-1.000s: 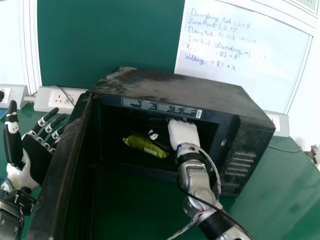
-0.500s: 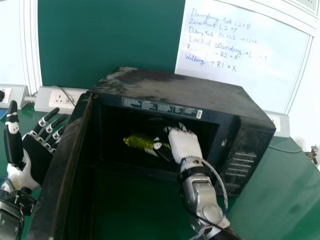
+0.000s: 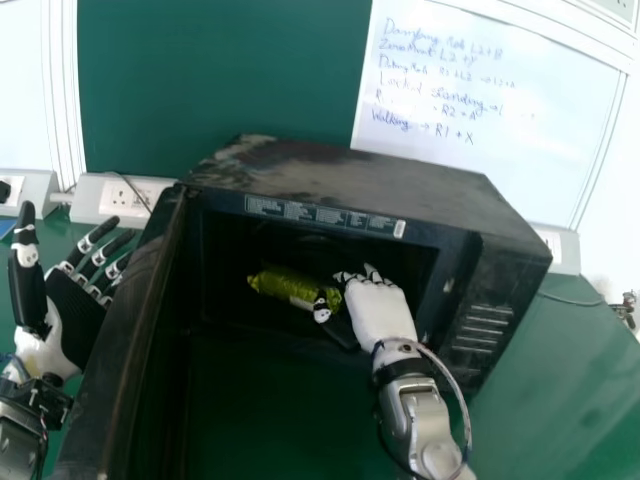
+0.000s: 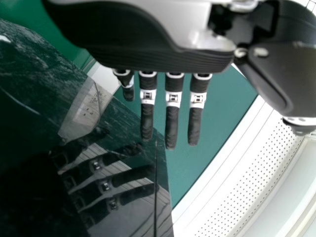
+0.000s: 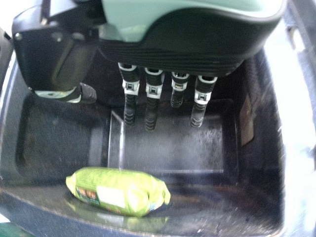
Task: Put biscuit inside oven
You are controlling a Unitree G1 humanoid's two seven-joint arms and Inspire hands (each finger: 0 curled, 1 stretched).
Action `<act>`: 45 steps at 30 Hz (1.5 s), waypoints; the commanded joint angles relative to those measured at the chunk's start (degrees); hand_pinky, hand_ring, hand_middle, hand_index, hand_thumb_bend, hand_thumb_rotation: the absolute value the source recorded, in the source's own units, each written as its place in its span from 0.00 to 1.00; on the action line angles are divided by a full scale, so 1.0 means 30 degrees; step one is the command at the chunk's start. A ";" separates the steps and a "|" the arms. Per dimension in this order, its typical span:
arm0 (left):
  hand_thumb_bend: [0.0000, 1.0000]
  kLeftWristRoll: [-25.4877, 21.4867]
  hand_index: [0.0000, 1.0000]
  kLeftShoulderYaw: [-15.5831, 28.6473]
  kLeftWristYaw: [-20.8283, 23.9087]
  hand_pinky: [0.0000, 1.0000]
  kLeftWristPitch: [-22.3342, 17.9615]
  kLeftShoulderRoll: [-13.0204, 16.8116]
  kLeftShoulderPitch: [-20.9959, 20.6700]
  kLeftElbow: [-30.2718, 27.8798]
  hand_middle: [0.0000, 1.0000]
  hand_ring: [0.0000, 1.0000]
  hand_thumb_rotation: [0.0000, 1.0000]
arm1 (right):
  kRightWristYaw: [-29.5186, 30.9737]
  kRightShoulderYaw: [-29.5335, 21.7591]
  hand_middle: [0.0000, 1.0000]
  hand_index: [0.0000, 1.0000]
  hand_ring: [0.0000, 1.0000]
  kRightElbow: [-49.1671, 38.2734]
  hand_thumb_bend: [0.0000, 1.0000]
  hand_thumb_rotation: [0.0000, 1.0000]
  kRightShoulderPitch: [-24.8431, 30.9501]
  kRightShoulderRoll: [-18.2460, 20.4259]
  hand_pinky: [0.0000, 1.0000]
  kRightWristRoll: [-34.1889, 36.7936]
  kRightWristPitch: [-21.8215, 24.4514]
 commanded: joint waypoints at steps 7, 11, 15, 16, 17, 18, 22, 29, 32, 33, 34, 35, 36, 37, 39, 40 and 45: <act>0.43 -0.0019 0.69 -0.0117 -0.0273 0.74 -0.0072 0.0221 -0.0271 0.0387 0.67 0.70 0.27 | 0.1030 -0.1256 0.82 0.81 0.79 -0.3364 0.47 0.32 0.2529 -0.0584 0.81 -0.0466 -0.0403; 0.43 -0.0071 0.70 -0.0132 -0.0258 0.75 -0.0081 0.0190 -0.0279 0.0358 0.67 0.70 0.28 | 0.1469 -0.1787 0.82 0.82 0.79 -0.5181 0.47 0.30 0.4277 -0.0471 0.78 -0.0474 -0.0622; 0.44 0.0043 0.69 -0.0126 -0.0357 0.75 -0.0049 0.0295 -0.0299 0.0414 0.67 0.70 0.28 | 0.0636 -0.2351 0.80 0.80 0.77 -0.5980 0.48 0.24 0.5672 -0.0248 0.77 -0.0114 -0.1449; 0.43 0.0017 0.70 -0.0111 -0.0403 0.75 -0.0058 0.0297 -0.0300 0.0463 0.68 0.71 0.28 | 0.0546 -0.2512 0.80 0.79 0.77 -0.6174 0.48 0.24 0.5950 -0.0221 0.78 0.0020 -0.1693; 0.43 0.0030 0.70 -0.0105 -0.0433 0.76 -0.0068 0.0297 -0.0300 0.0509 0.68 0.71 0.28 | 0.0510 -0.2690 0.80 0.79 0.77 -0.6392 0.48 0.24 0.6225 -0.0197 0.78 0.0237 -0.1945; 0.43 0.0066 0.69 -0.0101 -0.0449 0.76 -0.0079 0.0293 -0.0305 0.0557 0.68 0.71 0.28 | 0.0451 -0.2875 0.80 0.79 0.76 -0.6595 0.47 0.24 0.6497 -0.0197 0.79 0.0507 -0.2254; 0.48 0.0205 0.70 -0.0232 0.0098 0.76 0.0048 0.0268 -0.0351 0.0277 0.68 0.71 0.27 | 0.0228 -0.3536 0.79 0.78 0.75 -0.7353 0.46 0.24 0.7562 -0.0251 0.79 0.1460 -0.3443; 0.57 -0.0154 0.70 -0.0173 -0.0576 0.82 -0.0075 0.0273 -0.0287 0.0723 0.69 0.73 0.24 | -0.0063 -0.4675 0.81 0.80 0.78 -0.8995 0.43 0.24 0.9439 0.0348 0.81 0.2626 -0.4402; 0.58 -0.0334 0.74 -0.0126 -0.0549 0.87 0.0011 0.0243 -0.0299 0.0845 0.73 0.77 0.23 | -0.0269 -0.5295 0.80 0.79 0.78 -0.9704 0.43 0.24 1.0263 0.0787 0.81 0.3120 -0.4643; 0.58 -0.0405 0.75 -0.0118 -0.0587 0.87 0.0043 0.0267 -0.0297 0.0912 0.73 0.78 0.23 | -0.0364 -0.5522 0.80 0.79 0.78 -0.9922 0.43 0.25 1.0522 0.0884 0.80 0.3379 -0.4798; 0.58 -0.0457 0.77 -0.0128 -0.0652 0.89 0.0035 0.0264 -0.0303 0.0995 0.75 0.80 0.23 | -0.0469 -0.5762 0.80 0.79 0.78 -1.0111 0.43 0.24 1.0769 0.1022 0.79 0.3730 -0.4964; 0.57 -0.0496 0.77 -0.0131 -0.0703 0.90 0.0021 0.0260 -0.0304 0.1057 0.75 0.79 0.23 | -0.0537 -0.5928 0.80 0.79 0.78 -1.0218 0.44 0.24 1.0930 0.1125 0.78 0.3963 -0.5109; 0.57 -0.0526 0.77 -0.0153 -0.0653 0.90 0.0040 0.0266 -0.0310 0.1065 0.75 0.79 0.23 | -0.0649 -0.6129 0.80 0.79 0.78 -1.0275 0.44 0.24 1.1079 0.1218 0.78 0.4255 -0.5327; 0.57 -0.0470 0.78 -0.0233 -0.0524 0.90 0.0088 0.0292 -0.0291 0.0964 0.75 0.80 0.23 | -0.0702 -0.6454 0.80 0.78 0.78 -1.0420 0.44 0.23 1.1330 0.1386 0.77 0.4750 -0.5460; 0.54 -0.0409 0.79 -0.0398 -0.0273 0.92 0.0222 0.0353 -0.0269 0.0752 0.76 0.81 0.24 | -0.0554 -0.7065 0.81 0.78 0.78 -1.0835 0.45 0.24 1.1822 0.1820 0.73 0.5892 -0.5338; 0.53 -0.0498 0.80 -0.0447 -0.0167 0.94 0.0294 0.0378 -0.0271 0.0695 0.77 0.83 0.23 | -0.0471 -0.7353 0.80 0.79 0.78 -1.1023 0.45 0.24 1.2039 0.2057 0.71 0.6544 -0.5296; 0.48 -0.0517 0.85 -0.0719 -0.0049 1.00 0.0421 0.0475 -0.0237 0.0627 0.82 0.88 0.25 | -0.0112 -0.8651 0.79 0.77 0.75 -1.1739 0.50 0.25 1.2956 0.2741 0.65 0.8930 -0.5153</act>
